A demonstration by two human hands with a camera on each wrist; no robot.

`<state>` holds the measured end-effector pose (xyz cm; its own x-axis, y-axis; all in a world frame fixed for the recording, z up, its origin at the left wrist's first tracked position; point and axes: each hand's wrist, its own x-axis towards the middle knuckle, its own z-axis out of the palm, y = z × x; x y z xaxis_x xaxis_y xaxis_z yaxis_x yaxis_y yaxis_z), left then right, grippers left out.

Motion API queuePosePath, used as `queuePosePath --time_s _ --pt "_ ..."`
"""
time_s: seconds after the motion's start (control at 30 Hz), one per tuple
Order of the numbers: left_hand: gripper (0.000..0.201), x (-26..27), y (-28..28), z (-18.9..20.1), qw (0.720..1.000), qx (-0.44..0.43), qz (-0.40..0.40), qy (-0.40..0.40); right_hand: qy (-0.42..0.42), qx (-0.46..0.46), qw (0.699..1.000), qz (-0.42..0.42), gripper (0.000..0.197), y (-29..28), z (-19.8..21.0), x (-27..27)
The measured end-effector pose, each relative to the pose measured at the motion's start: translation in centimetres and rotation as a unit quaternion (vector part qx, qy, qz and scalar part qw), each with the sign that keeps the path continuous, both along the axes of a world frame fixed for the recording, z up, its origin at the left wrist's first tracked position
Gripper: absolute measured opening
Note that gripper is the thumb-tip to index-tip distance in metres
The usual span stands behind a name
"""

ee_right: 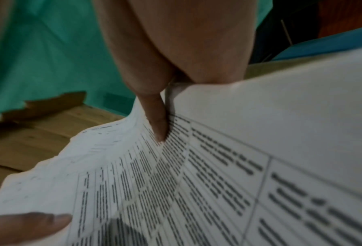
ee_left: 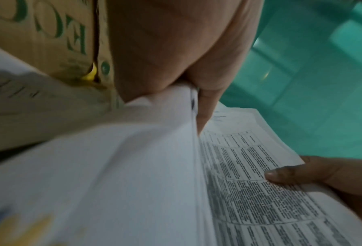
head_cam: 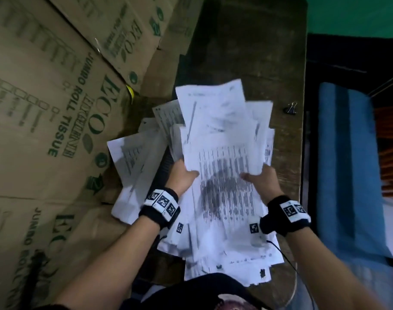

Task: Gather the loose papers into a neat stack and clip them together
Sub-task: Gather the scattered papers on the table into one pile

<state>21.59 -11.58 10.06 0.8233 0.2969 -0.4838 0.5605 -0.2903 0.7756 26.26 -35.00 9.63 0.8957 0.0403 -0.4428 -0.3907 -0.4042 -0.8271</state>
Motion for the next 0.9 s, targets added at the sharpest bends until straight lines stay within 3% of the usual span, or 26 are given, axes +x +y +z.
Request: queuePosePath --time_s 0.07,0.13,0.23,0.33,0.4,0.43,0.5,0.57,0.67,0.8,0.83,0.9 --pt "0.025 0.3 -0.1 3.5 0.998 0.024 0.022 -0.054 -0.057 0.046 0.997 -0.026 0.035 -0.3 2.7 0.5" --pt "0.029 0.6 -0.1 6.7 0.989 0.025 0.041 -0.136 -0.115 0.097 0.987 -0.049 0.032 -0.3 6.0 0.7" --pt "0.026 0.6 -0.5 11.2 0.956 0.008 0.040 -0.291 -0.215 0.167 0.958 -0.092 0.017 0.1 10.9 1.0" --pt "0.026 0.1 -0.7 13.3 0.920 -0.011 0.033 -0.391 -0.264 0.198 0.938 -0.106 0.024 0.0 13.2 0.6" --pt "0.014 -0.3 -0.6 12.1 0.922 -0.045 0.047 -0.381 -0.258 0.213 0.936 -0.112 0.015 -0.4 13.3 0.0" --pt "0.019 -0.4 -0.6 11.5 0.930 -0.084 0.062 -0.351 -0.249 0.211 0.939 -0.104 0.020 -0.6 13.2 -0.3" --pt "0.041 -0.6 -0.2 10.1 0.950 -0.124 0.069 -0.280 -0.235 0.208 0.945 -0.095 0.023 -0.8 12.9 -0.8" --pt "0.063 -0.3 0.4 9.4 0.964 -0.079 0.044 -0.252 -0.202 0.226 0.947 -0.104 0.020 -1.4 12.3 -0.8" --pt "0.075 0.3 1.3 8.1 0.968 -0.119 0.031 -0.217 -0.188 0.230 0.950 -0.097 0.027 -2.1 11.6 -0.1" --pt "0.067 0.9 -0.3 8.0 0.992 -0.063 0.042 -0.102 -0.196 0.188 0.958 -0.088 0.035 -0.7 11.0 0.9" --pt "0.058 1.2 -1.1 8.4 0.993 -0.057 0.045 -0.093 -0.203 0.172 0.961 -0.079 0.035 -0.2 10.9 1.1" --pt "0.024 1.5 -2.4 9.4 0.987 -0.066 0.073 -0.128 -0.223 0.143 0.963 -0.053 0.026 0.4 10.9 1.5"
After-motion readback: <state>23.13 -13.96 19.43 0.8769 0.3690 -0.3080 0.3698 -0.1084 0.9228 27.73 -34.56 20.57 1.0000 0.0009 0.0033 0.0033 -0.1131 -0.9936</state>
